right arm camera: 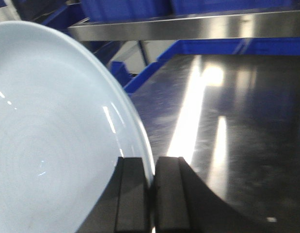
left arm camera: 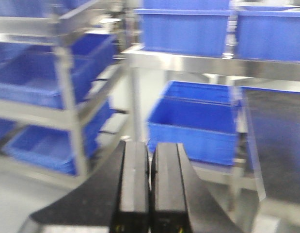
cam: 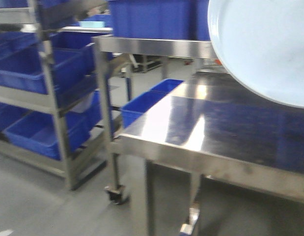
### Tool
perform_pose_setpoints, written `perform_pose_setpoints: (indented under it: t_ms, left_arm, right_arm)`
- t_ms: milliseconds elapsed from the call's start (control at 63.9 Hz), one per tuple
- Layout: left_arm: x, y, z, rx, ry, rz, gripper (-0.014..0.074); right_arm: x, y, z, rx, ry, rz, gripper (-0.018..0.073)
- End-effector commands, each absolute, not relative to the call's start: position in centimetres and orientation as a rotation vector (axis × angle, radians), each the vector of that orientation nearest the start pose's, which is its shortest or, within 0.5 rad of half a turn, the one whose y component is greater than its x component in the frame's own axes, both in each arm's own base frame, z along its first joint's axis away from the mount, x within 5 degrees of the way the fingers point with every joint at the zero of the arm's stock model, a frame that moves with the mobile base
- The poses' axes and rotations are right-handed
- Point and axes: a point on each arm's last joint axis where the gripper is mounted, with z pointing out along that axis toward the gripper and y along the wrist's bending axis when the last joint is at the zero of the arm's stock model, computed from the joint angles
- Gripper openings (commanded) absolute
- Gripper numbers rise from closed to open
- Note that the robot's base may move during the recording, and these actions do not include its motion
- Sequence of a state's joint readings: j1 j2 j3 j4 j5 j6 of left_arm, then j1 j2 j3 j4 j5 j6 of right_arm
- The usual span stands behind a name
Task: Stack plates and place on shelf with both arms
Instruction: 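Turn the base away from the table holding the plates in the right gripper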
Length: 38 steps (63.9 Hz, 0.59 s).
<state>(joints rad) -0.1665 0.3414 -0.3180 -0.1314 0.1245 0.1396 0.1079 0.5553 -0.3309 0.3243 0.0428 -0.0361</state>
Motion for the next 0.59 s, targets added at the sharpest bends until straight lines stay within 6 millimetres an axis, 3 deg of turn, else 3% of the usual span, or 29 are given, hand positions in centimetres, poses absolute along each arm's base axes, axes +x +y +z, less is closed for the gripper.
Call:
perform_pose_setpoints:
  t_ms: [0,579]
  left_arm:
    - [8.48,-1.46,30.42,0.126,1.510,-0.141,0.0083]
    - [8.48,-1.46,30.42,0.126,1.510,-0.141,0.0083]
  right_arm:
    - [12.22,1.12,29.43,0.166,1.629,0.289,0.0050]
    - [12.22,1.12,29.43,0.166,1.629,0.289,0.0050]
